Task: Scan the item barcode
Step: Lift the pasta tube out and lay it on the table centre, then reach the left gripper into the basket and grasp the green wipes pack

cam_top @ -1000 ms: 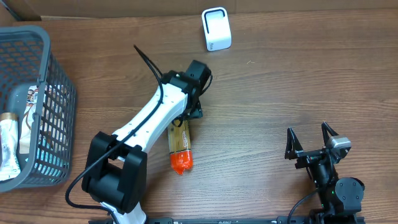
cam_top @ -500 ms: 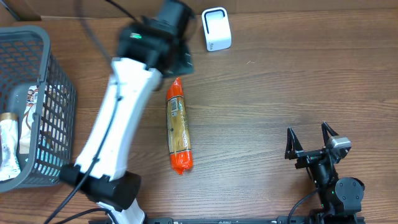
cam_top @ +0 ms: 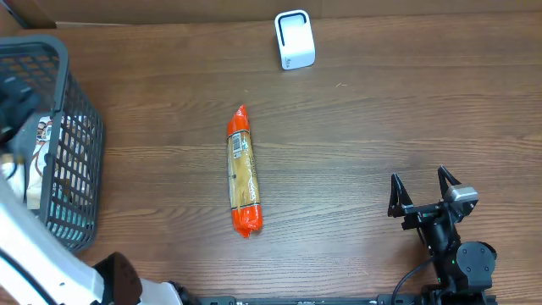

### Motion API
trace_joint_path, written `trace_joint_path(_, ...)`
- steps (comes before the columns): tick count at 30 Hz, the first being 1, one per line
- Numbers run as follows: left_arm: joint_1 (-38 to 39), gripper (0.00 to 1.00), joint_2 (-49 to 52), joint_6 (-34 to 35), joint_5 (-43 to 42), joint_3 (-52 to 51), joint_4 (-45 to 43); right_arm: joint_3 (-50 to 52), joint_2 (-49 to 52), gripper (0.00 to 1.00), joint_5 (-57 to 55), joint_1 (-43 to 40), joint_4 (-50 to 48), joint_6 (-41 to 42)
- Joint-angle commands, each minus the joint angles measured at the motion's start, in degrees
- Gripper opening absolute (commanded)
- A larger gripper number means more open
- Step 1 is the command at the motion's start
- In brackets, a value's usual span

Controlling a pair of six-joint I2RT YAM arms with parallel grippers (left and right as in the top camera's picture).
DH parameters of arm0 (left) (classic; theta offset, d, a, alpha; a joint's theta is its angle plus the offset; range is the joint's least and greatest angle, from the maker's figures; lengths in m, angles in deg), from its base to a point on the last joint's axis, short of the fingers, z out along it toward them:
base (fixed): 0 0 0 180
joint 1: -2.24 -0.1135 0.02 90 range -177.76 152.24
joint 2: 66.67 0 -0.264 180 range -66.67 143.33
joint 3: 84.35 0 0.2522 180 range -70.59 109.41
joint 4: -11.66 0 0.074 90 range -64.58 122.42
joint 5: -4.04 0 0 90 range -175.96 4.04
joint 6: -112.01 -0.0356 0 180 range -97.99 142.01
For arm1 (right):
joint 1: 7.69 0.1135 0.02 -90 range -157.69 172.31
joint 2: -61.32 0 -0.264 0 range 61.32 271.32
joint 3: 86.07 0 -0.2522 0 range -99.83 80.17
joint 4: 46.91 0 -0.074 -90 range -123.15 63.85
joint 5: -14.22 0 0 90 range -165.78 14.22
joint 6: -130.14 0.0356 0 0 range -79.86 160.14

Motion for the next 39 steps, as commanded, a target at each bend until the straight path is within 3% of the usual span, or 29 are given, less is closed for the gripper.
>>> trace_joint_path(1, -9.07, 1.00, -0.15, -1.84, -6.78, -4.79, 0.28, 0.59, -0.31, 1.00, -0.22, 0.22, -0.28, -0.04)
trace_joint_path(6, -15.32, 1.00, -0.15, -0.59, -6.71, -15.82, -4.90, 0.59, -0.31, 1.00, -0.22, 0.22, -0.28, -0.04)
trace_joint_path(18, -16.00, 1.00, -0.13, -0.66, 2.64, -44.50, -19.76, 0.59, -0.31, 1.00, -0.24, 0.22, -0.28, -0.04)
trace_joint_path(27, -16.04, 1.00, -0.02, -7.28, 3.78, -61.83, -35.91, 0.59, -0.31, 1.00, -0.24, 0.22, -0.28, -0.04)
trace_joint_path(32, -16.02, 1.00, 1.66, -9.90, 3.61, -68.15, -44.94, 0.59, -0.31, 1.00, -0.24, 0.22, -0.28, -0.04)
trace_joint_path(39, -16.02, 1.00, 5.75, -11.82, 3.54, -68.98, -48.13, 0.59, -0.31, 1.00, -0.22, 0.22, -0.28, -0.04)
